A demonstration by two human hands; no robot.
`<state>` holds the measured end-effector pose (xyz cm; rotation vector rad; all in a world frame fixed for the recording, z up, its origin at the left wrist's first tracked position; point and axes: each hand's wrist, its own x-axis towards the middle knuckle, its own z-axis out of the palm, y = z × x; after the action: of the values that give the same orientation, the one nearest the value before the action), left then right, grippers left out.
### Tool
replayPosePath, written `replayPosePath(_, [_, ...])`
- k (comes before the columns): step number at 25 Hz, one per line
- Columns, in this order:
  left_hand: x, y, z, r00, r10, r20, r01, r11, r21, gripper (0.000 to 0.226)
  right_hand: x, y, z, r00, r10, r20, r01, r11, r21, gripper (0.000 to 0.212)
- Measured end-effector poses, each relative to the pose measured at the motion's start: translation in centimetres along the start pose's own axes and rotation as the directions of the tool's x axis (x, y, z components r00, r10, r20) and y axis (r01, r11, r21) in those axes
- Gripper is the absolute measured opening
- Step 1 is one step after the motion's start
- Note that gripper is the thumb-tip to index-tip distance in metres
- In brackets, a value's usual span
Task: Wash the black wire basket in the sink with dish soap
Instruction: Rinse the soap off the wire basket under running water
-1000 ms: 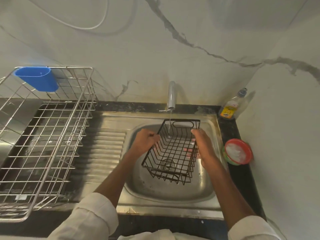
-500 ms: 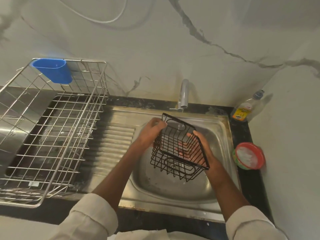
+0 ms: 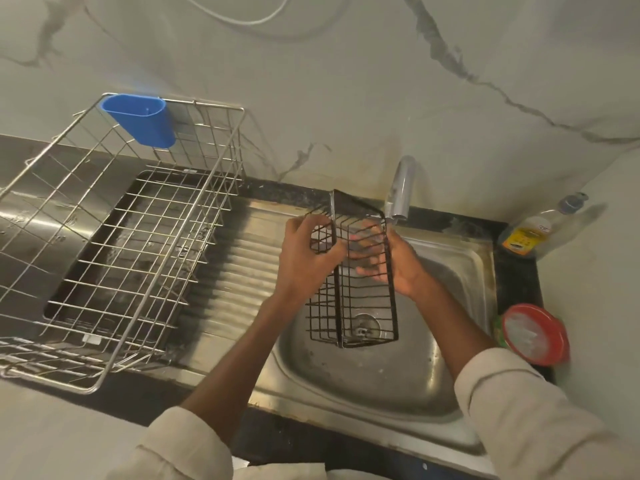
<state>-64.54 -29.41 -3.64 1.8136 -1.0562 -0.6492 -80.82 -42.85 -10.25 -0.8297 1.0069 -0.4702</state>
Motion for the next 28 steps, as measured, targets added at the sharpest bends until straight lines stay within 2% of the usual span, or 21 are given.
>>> replayPosePath(3, [-0.6, -0.2, 0.7, 0.996, 0.062, -0.067, -0.058, 0.997, 0.059, 0.049, 0.9, -2.1, 0.5, 0.995, -0.058, 0.082, 0.062, 0.997, -0.048, 0.065])
replayPosePath(6, [-1.1, -0.7, 1.4, 0.991, 0.027, -0.130, -0.021, 0.999, 0.050, 0.061, 2.3, -3.0, 0.2, 0.991, -0.045, 0.130, 0.058, 0.994, -0.097, 0.060])
replayPosePath(9, [-1.6, -1.1, 2.0, 0.992, -0.026, -0.121, 0.029, 0.999, 0.023, 0.069, 3.0, -3.7, -0.1, 0.984, -0.042, 0.176, 0.069, 0.986, -0.150, 0.060])
replayPosePath(12, [-2.0, -1.9, 2.8, 0.996, -0.021, -0.086, 0.023, 1.000, 0.016, 0.075, 3.9, -3.9, -0.7, 0.973, -0.058, 0.223, 0.093, 0.984, -0.149, 0.062])
replayPosePath(16, [-2.1, -2.6, 3.4, 0.995, -0.055, -0.084, 0.056, 0.998, 0.006, 0.075, 3.8, -4.0, -1.3, 0.967, -0.120, 0.226, 0.168, 0.964, -0.206, 0.059])
replayPosePath(19, [-2.4, -3.0, 3.8, 0.994, -0.092, -0.054, 0.088, 0.994, -0.071, 0.074, 3.2, -2.9, -2.8, 0.980, -0.109, 0.169, 0.142, 0.970, -0.197, 0.049])
replayPosePath(21, [-2.7, -3.3, 4.1, 0.993, -0.117, -0.023, 0.113, 0.987, -0.114, 0.072, 2.3, -2.0, -3.8, 0.984, -0.101, 0.144, 0.127, 0.974, -0.187, 0.051])
replayPosePath(28, [-3.7, -1.8, 4.3, 0.991, -0.124, 0.048, 0.130, 0.979, -0.156, 0.065, -0.4, -1.3, -4.9, 0.978, -0.165, 0.125, 0.184, 0.969, -0.165, 0.049])
